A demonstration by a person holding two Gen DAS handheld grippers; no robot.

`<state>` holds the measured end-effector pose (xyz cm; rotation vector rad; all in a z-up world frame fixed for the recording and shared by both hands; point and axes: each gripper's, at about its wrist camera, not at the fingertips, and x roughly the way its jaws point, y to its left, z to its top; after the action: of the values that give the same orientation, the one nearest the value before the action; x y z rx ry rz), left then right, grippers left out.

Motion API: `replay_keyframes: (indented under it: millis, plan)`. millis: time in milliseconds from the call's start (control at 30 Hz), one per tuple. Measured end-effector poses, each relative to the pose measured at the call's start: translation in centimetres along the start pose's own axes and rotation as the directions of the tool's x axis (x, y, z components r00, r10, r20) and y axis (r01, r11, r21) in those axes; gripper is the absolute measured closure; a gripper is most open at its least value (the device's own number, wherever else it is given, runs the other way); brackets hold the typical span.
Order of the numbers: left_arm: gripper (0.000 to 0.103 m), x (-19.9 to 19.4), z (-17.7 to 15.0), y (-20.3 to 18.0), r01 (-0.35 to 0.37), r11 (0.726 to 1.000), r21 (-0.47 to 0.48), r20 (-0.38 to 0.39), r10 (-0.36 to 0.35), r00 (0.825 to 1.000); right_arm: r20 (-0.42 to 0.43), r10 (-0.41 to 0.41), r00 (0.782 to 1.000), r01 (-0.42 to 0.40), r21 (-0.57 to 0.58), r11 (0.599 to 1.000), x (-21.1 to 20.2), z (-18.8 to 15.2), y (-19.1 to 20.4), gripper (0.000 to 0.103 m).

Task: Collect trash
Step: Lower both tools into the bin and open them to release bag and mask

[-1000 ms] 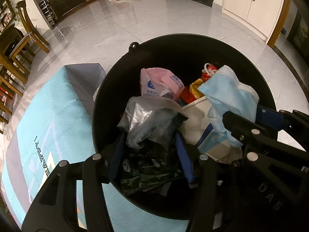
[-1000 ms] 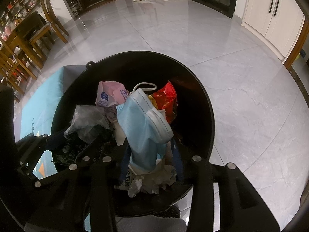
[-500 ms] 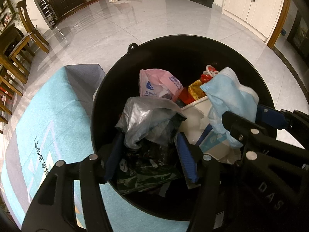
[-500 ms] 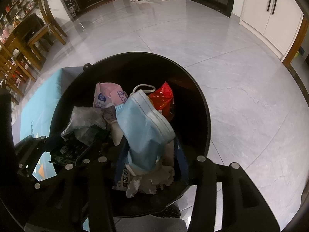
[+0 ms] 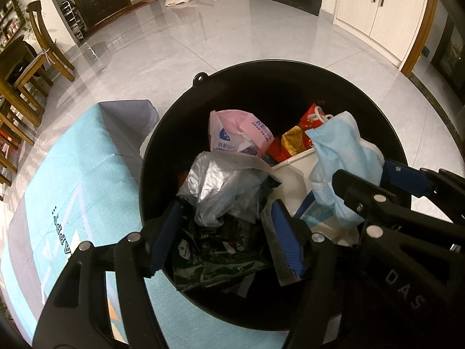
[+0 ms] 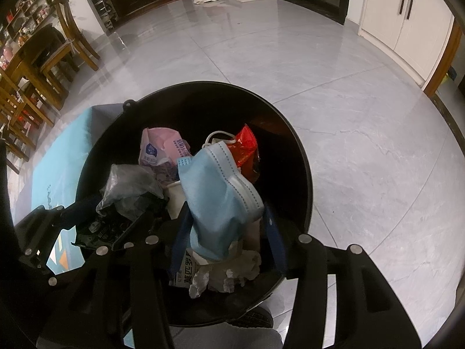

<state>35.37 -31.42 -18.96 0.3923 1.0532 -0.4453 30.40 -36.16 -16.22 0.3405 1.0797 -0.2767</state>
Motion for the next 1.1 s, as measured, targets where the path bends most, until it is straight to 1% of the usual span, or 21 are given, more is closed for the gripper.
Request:
replay_keyframes:
  millis: [200,700,800,900,967,1100]
  plan:
    - [0.033,-0.4,0.1,0.0,-0.002,1.0,-0.007,0.011,0.002,1.0,0.009,0.005,1.0,-0.005,0.012,1.0,-0.2,0.2,-0.1,0.048]
    - [0.029,-1.2,-0.1,0.2,-0.008,1.0,-0.009,0.038,0.008,0.999,0.033,0.017,0.999,-0.018,0.039,0.999,-0.9,0.5,-0.7,0.045]
    - [0.025,-1.6,-0.1,0.1,-0.008,1.0,-0.008,0.048,0.008,0.999,0.053,0.026,0.998,-0.029,0.045,0.999,-1.5,0.6,-0.7,0.045]
    - [0.023,-2.1,0.0,0.2,-0.01,1.0,-0.01,0.061,0.011,0.998,0.074,0.033,0.997,-0.036,0.051,0.998,-2.2,0.6,-0.7,0.041]
    - [0.019,-2.5,-0.2,0.3,-0.009,1.0,-0.014,0.069,0.01,0.998,0.091,0.037,0.995,-0.042,0.056,0.998,-2.7,0.6,-0.7,0.04]
    - [0.015,-3.6,-0.4,0.5,-0.006,1.0,-0.016,0.085,0.008,0.996,0.119,0.037,0.992,-0.045,0.066,0.997,-3.7,0.5,-0.7,0.034]
